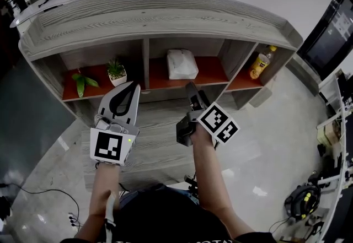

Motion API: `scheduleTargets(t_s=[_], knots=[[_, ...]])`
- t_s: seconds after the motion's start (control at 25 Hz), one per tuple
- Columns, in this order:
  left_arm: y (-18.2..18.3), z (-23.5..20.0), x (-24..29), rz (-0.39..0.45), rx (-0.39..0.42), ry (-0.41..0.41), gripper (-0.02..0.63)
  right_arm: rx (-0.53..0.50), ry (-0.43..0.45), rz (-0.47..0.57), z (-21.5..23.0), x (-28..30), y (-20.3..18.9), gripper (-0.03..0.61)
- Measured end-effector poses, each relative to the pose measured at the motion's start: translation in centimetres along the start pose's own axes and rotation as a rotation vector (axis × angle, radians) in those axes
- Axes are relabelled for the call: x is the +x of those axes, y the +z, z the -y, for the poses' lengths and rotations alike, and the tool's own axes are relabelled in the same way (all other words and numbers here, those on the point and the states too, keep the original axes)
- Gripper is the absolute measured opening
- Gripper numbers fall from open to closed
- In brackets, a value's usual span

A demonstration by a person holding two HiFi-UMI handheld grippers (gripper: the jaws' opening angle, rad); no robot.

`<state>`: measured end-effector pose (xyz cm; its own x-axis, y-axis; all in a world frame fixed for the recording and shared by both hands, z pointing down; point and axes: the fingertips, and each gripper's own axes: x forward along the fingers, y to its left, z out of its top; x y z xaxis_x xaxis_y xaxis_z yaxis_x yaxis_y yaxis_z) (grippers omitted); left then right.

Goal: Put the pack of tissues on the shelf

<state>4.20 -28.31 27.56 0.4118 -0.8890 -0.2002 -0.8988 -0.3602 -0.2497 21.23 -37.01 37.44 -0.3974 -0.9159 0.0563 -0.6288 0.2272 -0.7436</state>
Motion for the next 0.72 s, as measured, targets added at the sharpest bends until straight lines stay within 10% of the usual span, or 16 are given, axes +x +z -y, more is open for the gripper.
scheduleTargets(t_s=[0.4, 0.72], knots=[[0.5, 1.5, -0.1, 0.014, -0.012, -0.045, 0.012, -0.158, 0.044, -0.004, -0.9, -2.9, 0.1, 0.278], [0.8, 1.7, -0.1, 0.028, -0.023, -0.058, 0.012, -0.524, 0.030, -0.036, -3.6, -4.6, 0.0, 0.290]])
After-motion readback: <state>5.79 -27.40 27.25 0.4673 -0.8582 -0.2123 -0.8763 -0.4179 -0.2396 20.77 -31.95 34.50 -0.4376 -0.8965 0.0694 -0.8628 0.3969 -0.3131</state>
